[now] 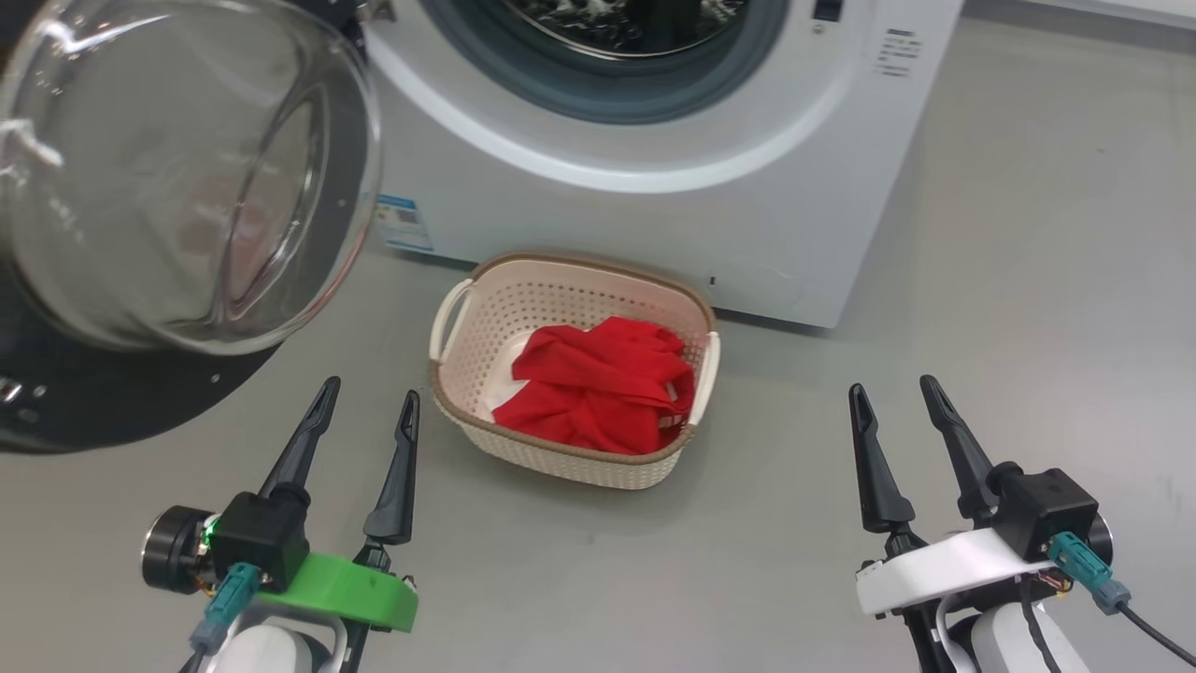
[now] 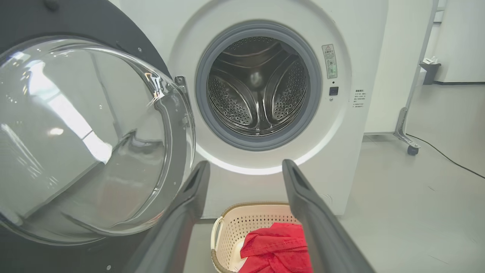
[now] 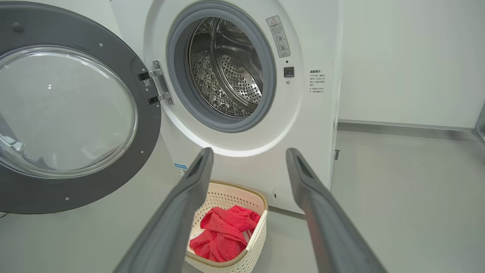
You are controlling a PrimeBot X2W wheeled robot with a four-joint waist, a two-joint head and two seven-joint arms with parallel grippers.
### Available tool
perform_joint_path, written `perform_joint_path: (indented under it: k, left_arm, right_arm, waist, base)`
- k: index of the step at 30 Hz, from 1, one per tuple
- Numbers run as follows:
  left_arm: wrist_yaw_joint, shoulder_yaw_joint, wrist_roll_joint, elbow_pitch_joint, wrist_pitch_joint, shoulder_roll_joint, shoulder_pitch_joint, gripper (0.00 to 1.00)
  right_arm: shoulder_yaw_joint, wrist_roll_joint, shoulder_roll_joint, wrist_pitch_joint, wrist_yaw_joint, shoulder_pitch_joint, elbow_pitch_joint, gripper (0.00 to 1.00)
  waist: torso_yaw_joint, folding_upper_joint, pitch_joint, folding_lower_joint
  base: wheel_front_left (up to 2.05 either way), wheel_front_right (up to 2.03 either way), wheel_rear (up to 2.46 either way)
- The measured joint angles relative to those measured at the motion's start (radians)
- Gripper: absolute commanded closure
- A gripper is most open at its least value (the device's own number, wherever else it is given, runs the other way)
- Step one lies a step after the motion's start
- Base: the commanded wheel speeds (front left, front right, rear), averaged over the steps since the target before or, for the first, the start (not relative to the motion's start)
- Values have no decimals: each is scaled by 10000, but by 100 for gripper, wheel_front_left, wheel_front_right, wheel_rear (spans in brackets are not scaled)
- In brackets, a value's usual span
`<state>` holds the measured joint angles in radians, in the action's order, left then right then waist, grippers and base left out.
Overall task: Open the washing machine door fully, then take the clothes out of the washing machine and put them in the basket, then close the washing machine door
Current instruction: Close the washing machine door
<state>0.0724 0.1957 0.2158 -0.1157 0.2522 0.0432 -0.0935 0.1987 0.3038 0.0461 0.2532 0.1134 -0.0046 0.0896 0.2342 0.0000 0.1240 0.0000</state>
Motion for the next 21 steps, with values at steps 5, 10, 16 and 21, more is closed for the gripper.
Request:
perform_joint_path:
  k: [5, 10, 16, 21]
  left_arm:
    - [-67, 8, 117, -2, 0, -2, -12, 0]
    - [-148, 38, 136, -15, 0, -2, -18, 0]
    - [-176, 115, 291, -82, 0, -4, -20, 0]
    - [-251, 77, 307, -102, 0, -12, -19, 0]
  right_arm:
    - [77, -44, 92, 0, 2, -105, 8, 0]
    - [104, -46, 184, 0, 29, -150, 56, 0]
    - [186, -46, 247, 0, 79, -180, 167, 0]
    - [362, -46, 257, 0, 79, -242, 276, 0]
  waist:
    - [664, 0, 132, 0]
    - [1358, 0, 220, 0]
    - [2179, 0, 241, 0]
    - [2790, 0, 183, 0]
  base:
    - [0, 0, 0]
    - [0, 0, 0]
    - [0, 0, 0]
    - [0, 0, 0]
